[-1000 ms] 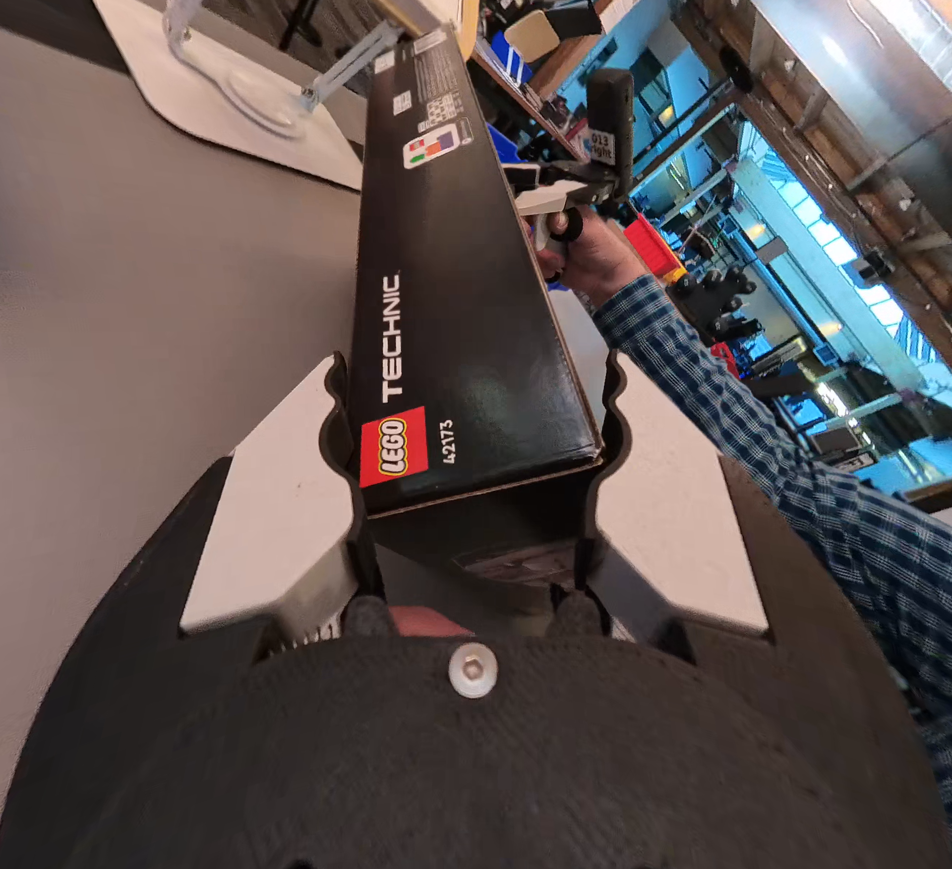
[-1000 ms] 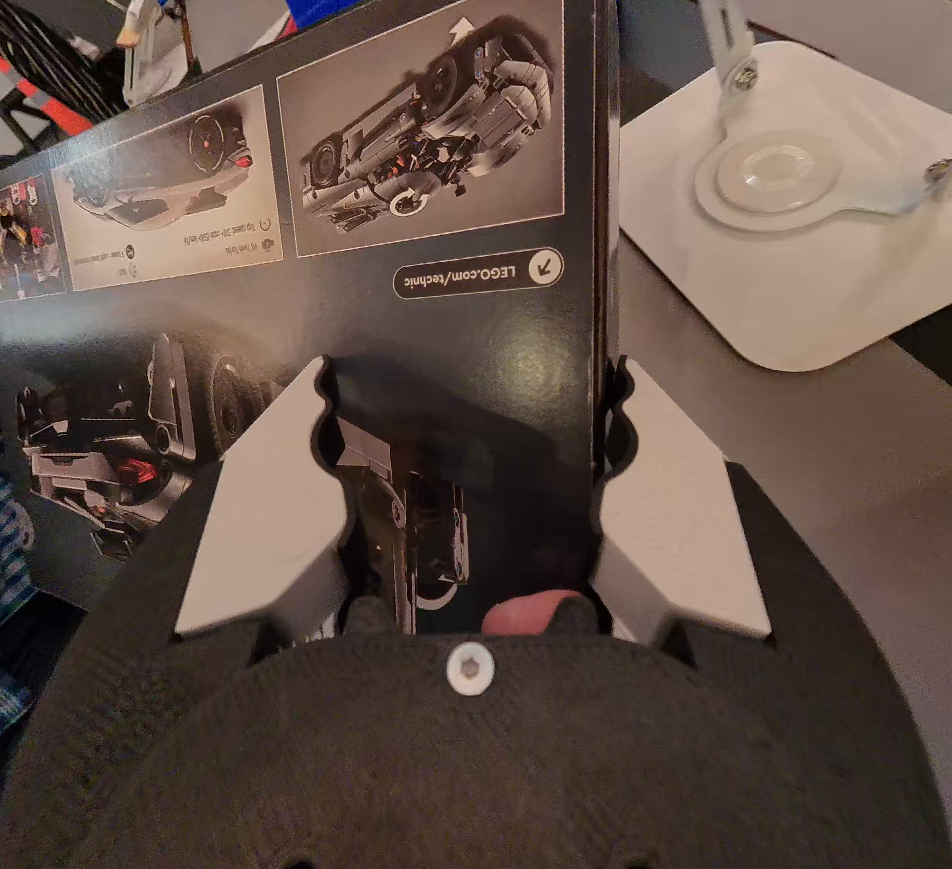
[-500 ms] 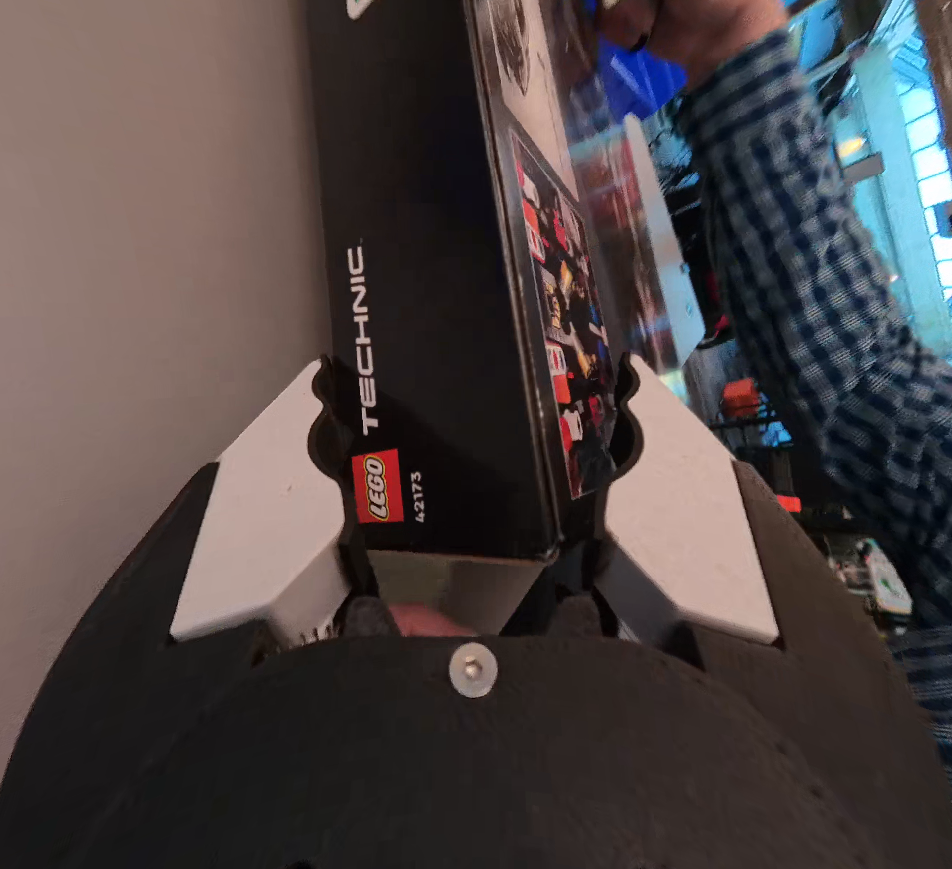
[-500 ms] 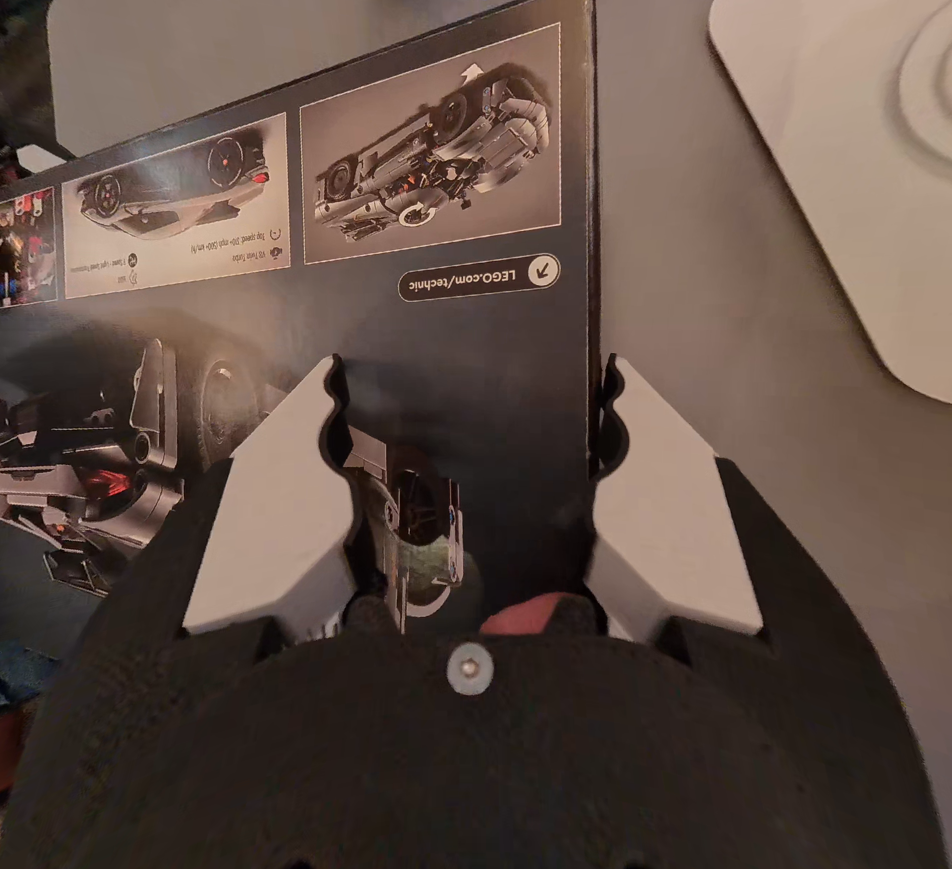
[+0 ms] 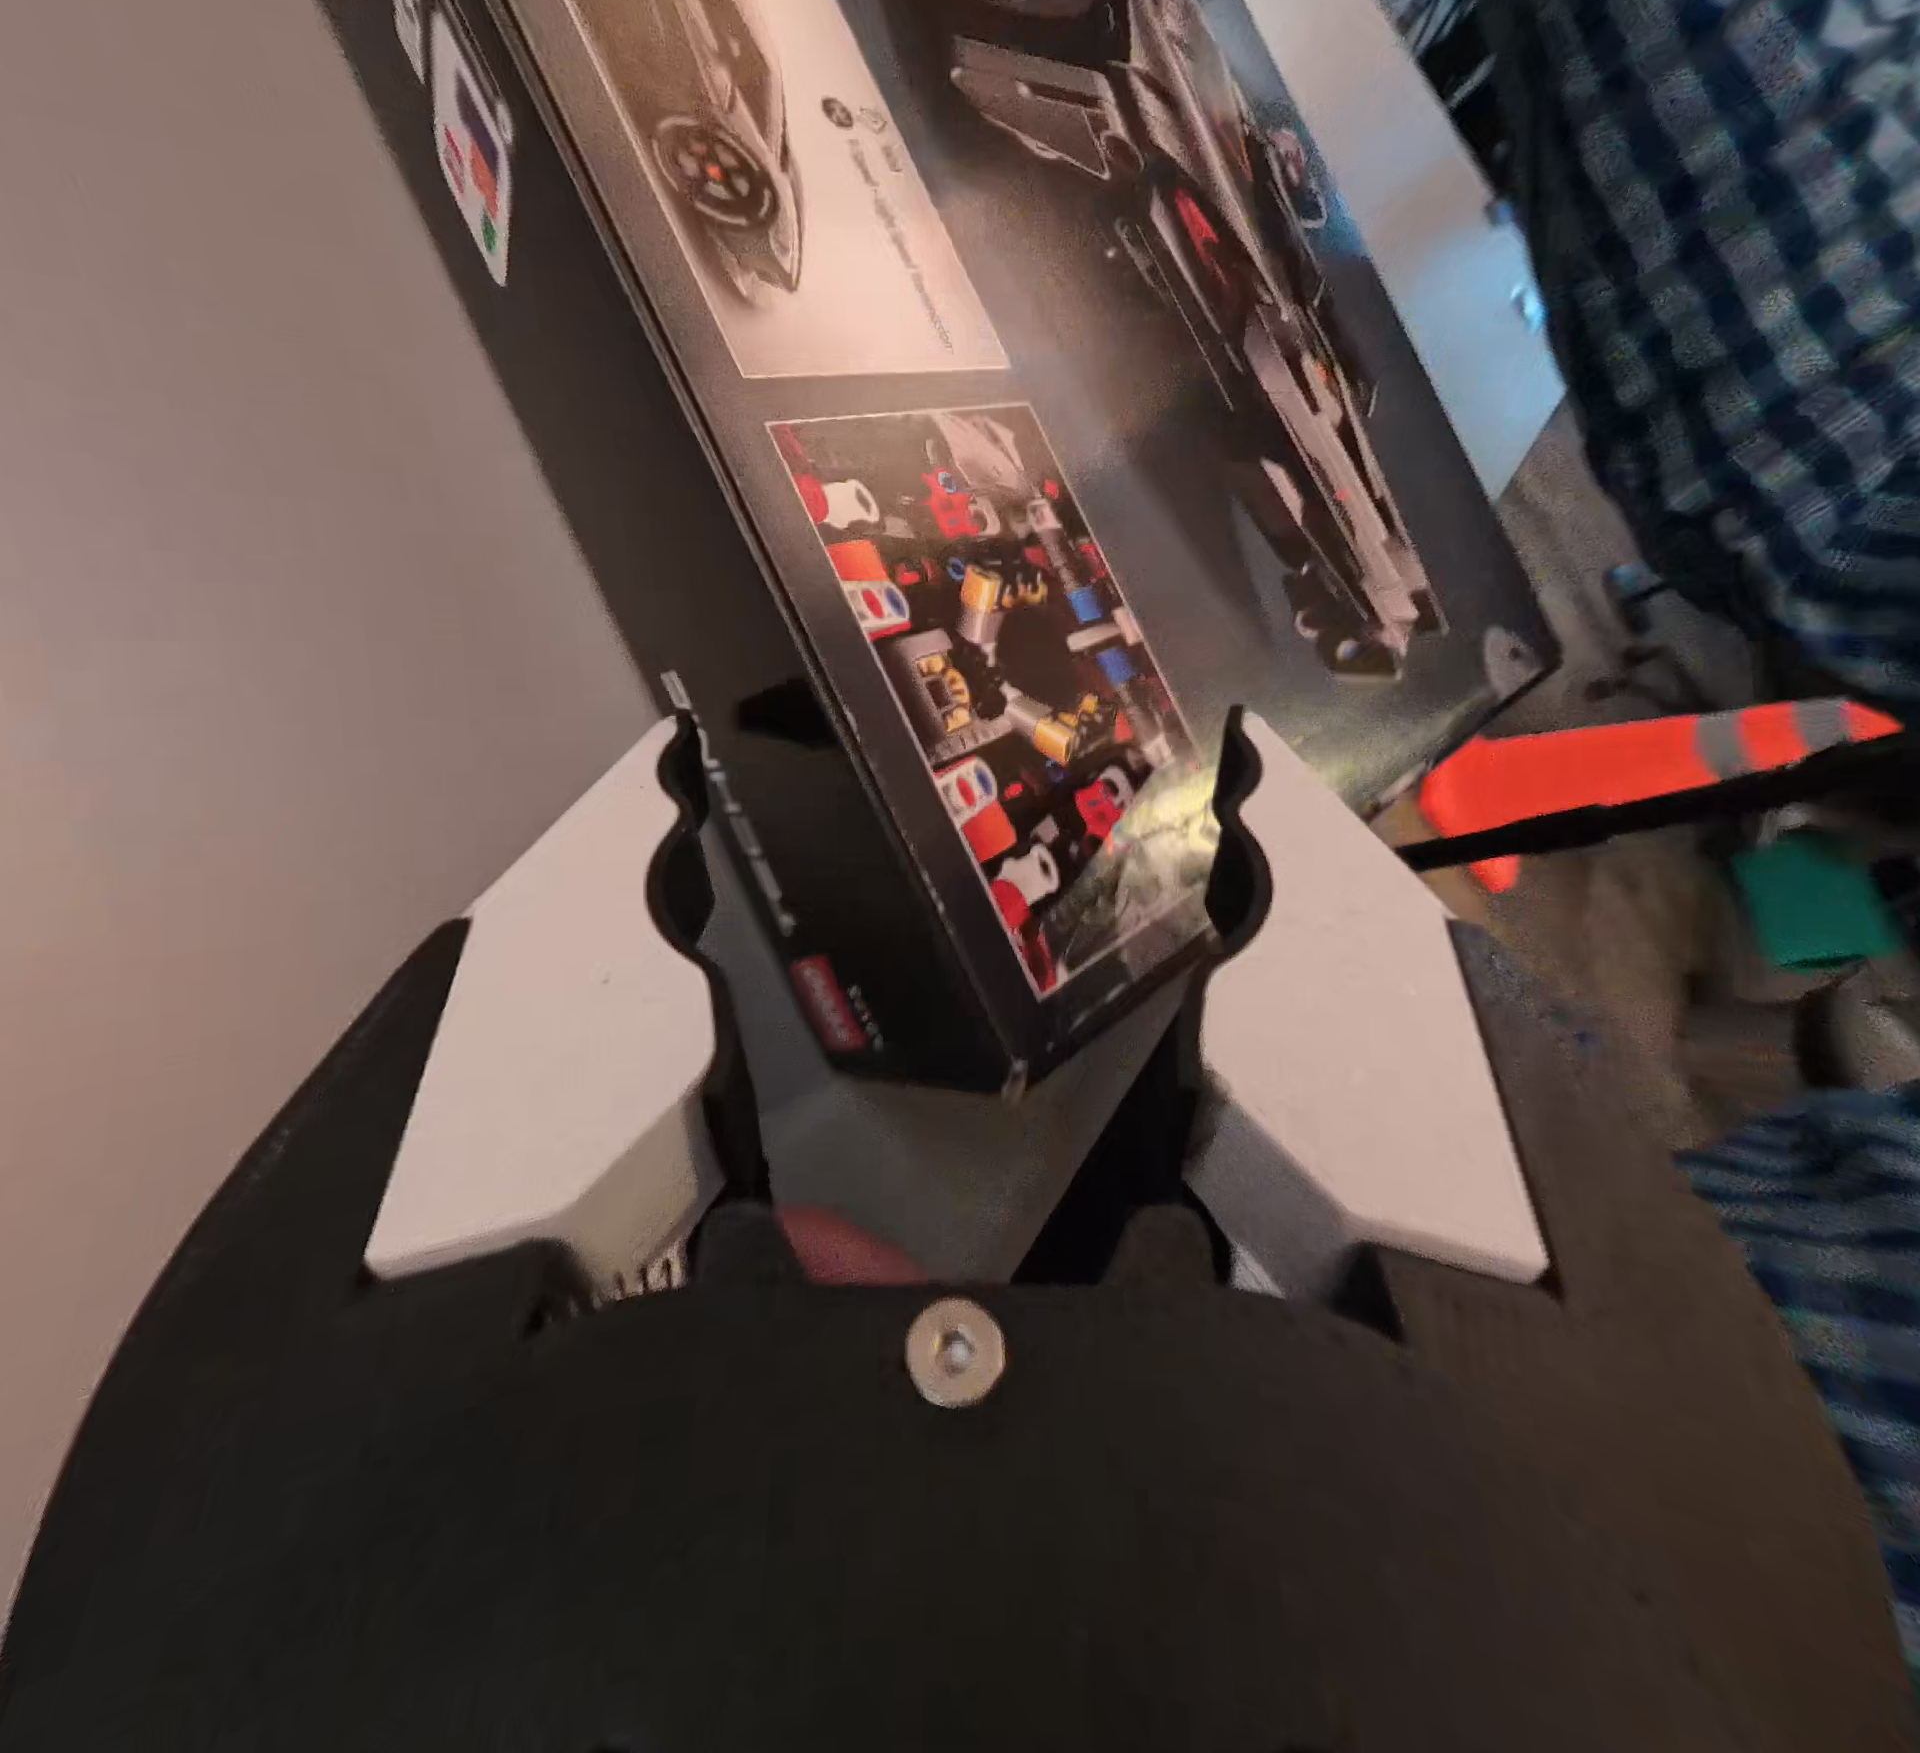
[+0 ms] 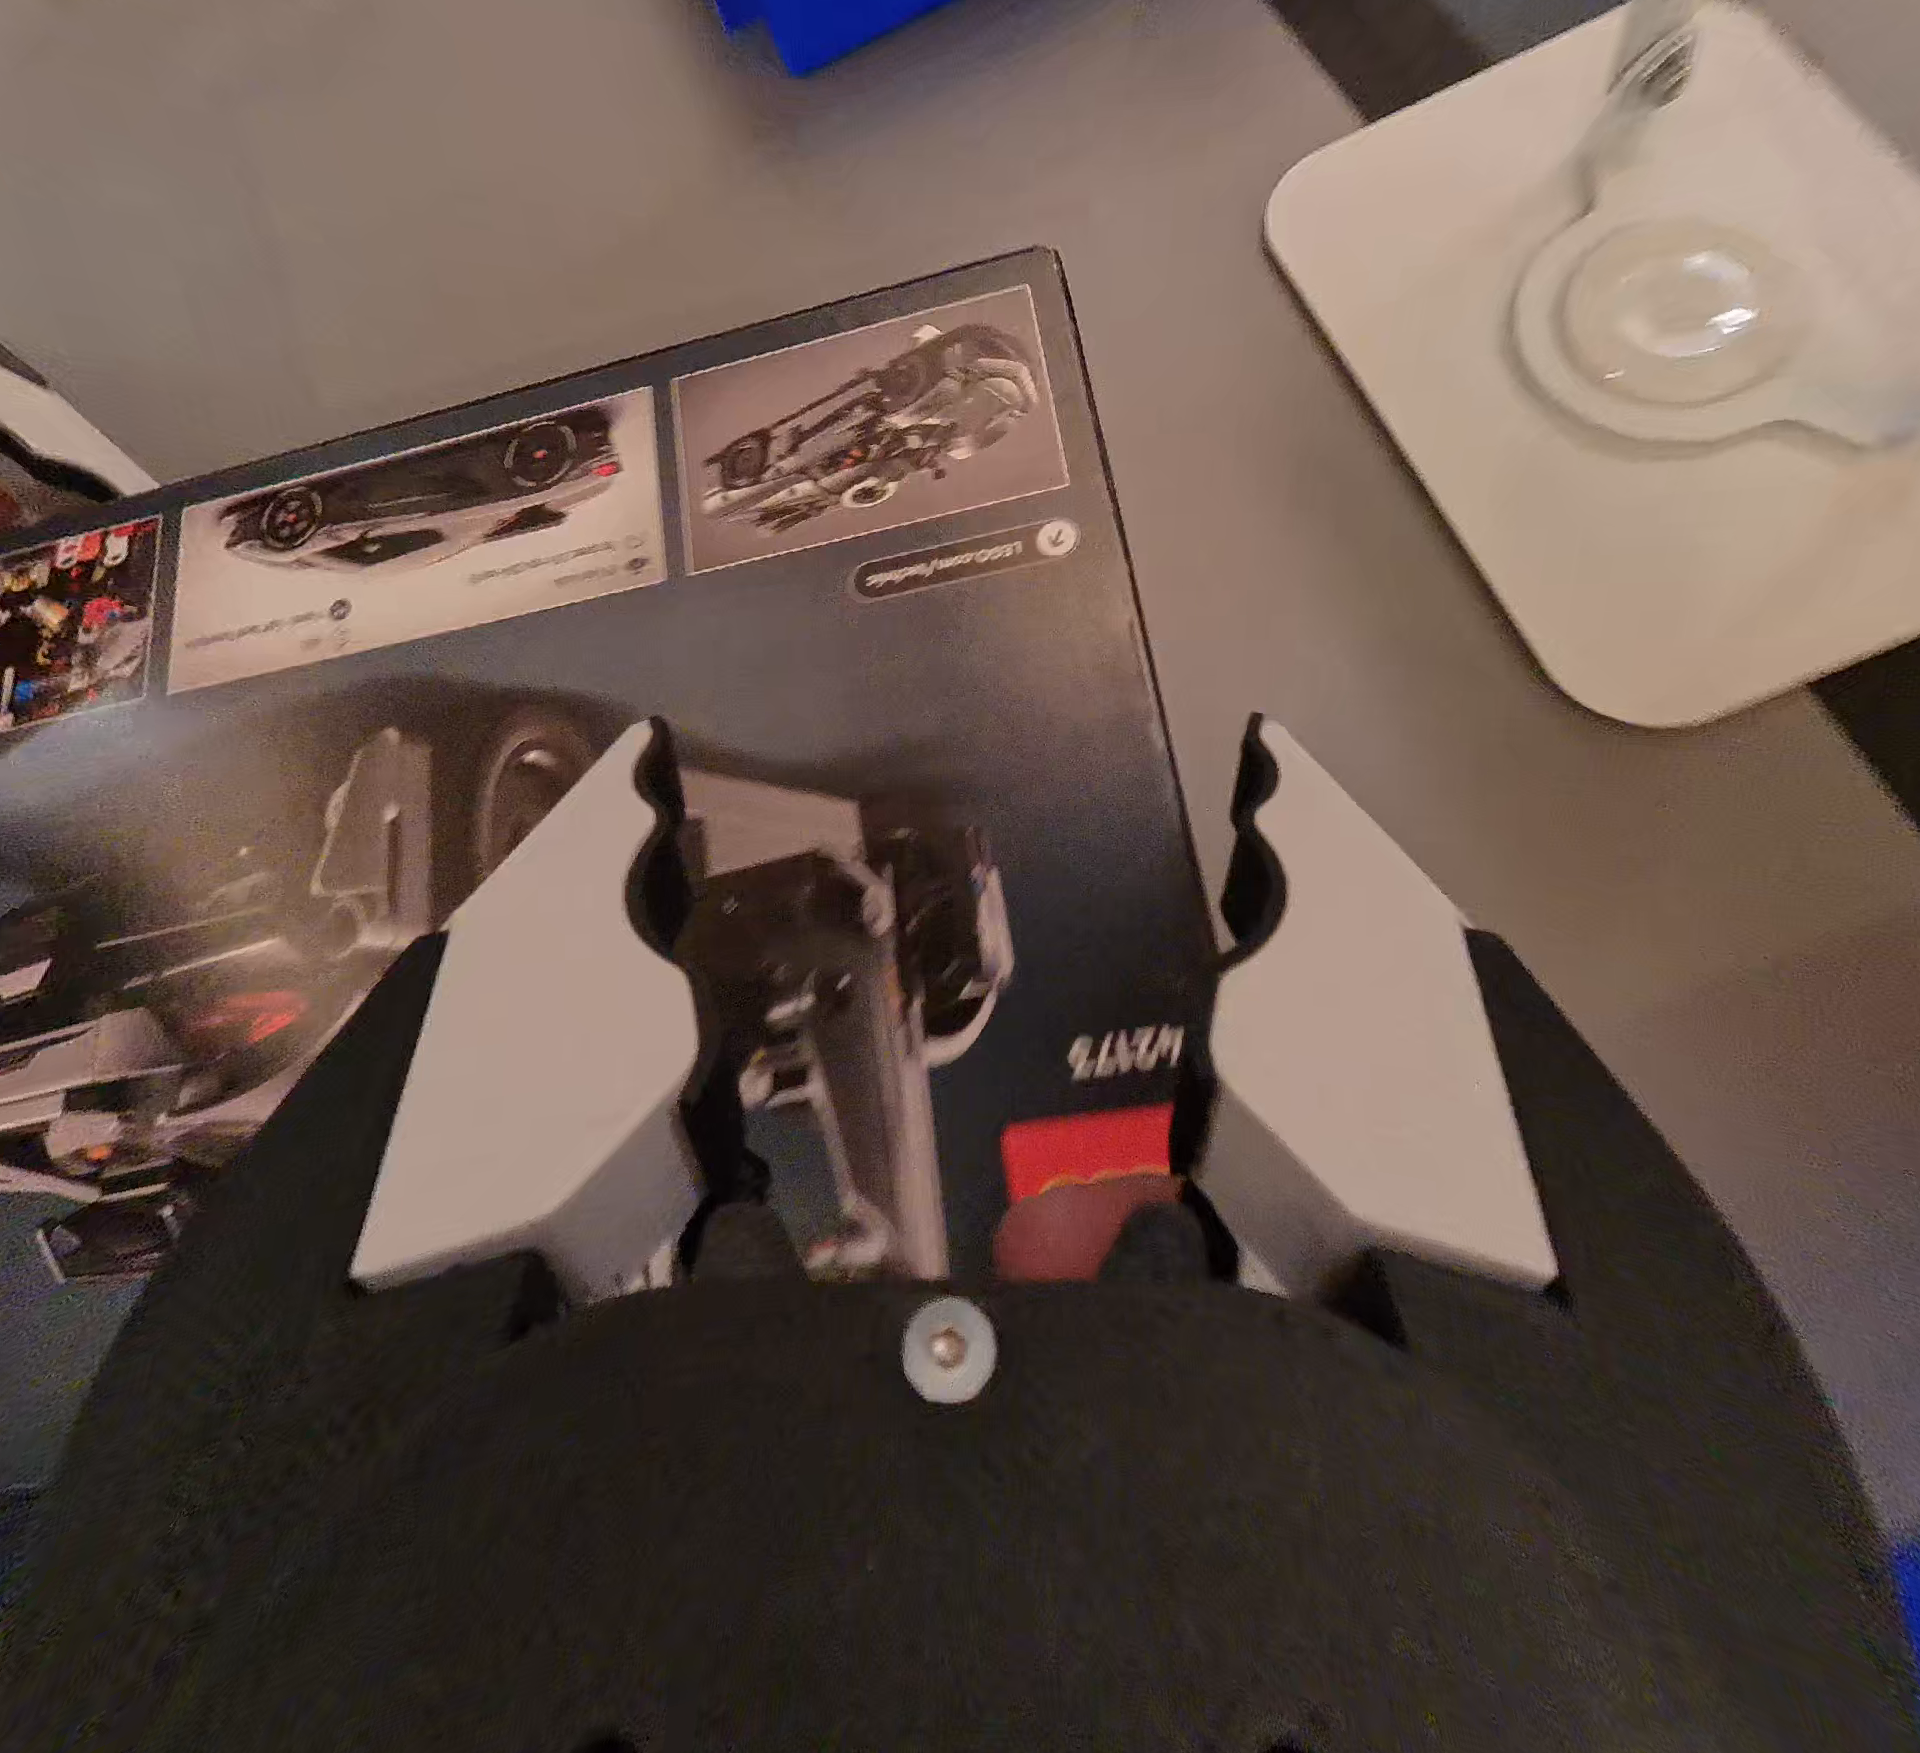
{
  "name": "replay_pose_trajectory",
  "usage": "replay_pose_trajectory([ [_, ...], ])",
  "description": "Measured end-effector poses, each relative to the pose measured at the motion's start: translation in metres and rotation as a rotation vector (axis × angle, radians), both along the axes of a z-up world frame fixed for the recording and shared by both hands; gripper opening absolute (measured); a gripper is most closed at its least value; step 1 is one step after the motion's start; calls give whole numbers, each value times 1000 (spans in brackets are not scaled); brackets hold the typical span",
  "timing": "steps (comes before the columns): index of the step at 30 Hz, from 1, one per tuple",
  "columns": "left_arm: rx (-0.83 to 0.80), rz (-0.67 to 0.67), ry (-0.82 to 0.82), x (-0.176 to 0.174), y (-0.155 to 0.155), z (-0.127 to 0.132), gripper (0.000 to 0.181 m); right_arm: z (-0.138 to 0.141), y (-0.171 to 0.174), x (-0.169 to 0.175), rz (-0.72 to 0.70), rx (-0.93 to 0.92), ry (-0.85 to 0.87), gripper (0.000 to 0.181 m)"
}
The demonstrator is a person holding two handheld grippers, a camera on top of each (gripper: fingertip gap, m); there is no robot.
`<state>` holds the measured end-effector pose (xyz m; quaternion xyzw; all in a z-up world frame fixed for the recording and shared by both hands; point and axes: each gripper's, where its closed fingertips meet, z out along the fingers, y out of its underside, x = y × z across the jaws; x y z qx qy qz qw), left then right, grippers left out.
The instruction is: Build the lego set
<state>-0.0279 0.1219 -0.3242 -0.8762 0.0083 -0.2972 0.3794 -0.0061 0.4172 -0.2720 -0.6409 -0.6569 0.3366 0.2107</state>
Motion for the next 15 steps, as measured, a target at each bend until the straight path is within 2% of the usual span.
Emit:
replay_pose_trajectory([
  [2, 24, -42, 129, -11, -7, 1, 103, 22, -17, 28, -48, 75, 12, 117],
  [4, 104, -92, 195, -13, -11, 12, 106, 42, -50, 60, -83, 110, 56, 120],
  [6, 169, -148, 269, -13, -15, 18, 107, 40, -90, 95, -104, 126, 39, 123],
  [9, 137, -232, 309, -5, -24, 2, 106, 14, -143, 139, -157, 98, -2, 127],
  [11, 154, -238, 315, 3, -24, -2, 102, -10, -164, 157, -232, 51, -6, 125],
  [15, 154, -245, 400, 13, -25, -12, 104, -44, -203, 151, -198, -125, 35, 125],
])
